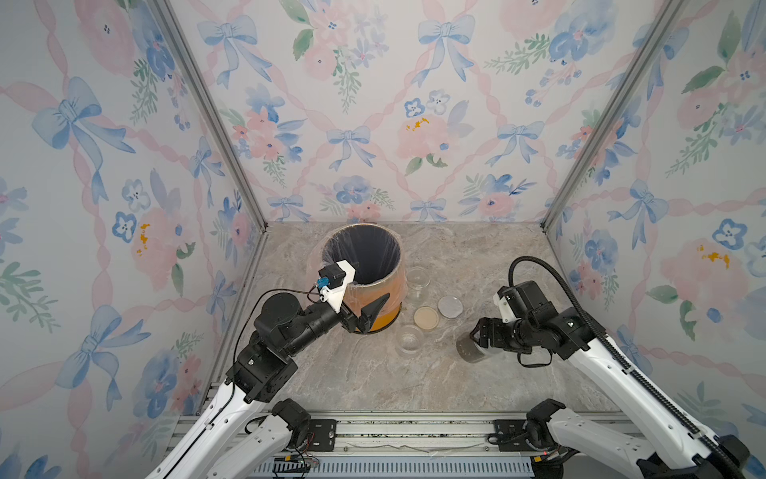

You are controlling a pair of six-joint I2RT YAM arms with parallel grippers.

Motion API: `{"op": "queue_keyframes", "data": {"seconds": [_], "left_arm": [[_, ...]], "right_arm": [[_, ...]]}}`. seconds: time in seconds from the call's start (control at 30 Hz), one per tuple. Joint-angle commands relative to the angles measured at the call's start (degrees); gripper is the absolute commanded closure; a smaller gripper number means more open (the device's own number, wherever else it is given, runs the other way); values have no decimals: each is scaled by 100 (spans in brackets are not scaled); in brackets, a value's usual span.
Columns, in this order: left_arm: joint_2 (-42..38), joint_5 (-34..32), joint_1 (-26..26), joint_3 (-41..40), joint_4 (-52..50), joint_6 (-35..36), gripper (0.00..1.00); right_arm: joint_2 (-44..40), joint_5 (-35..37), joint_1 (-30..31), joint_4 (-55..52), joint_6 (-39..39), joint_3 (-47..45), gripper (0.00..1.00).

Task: Empty moldy tea leaves from jars
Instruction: Pick up the jar from the center of the board.

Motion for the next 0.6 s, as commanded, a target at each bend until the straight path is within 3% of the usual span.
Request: {"op": "queue_keyframes", "data": {"seconds": [0.0,0.3,0.57], "left_arm": [[-128,966,-43,-136,1068,648,2],[416,1902,-39,30,1620,1591,2],[1110,2649,-63,361,1872,1650,2]], "right_arm": [[206,-613,32,191,-460,588,28],[723,-1199,27,295,-741,2148,28],[1166,-1391,-26,-15,-929,3539,29]]}}
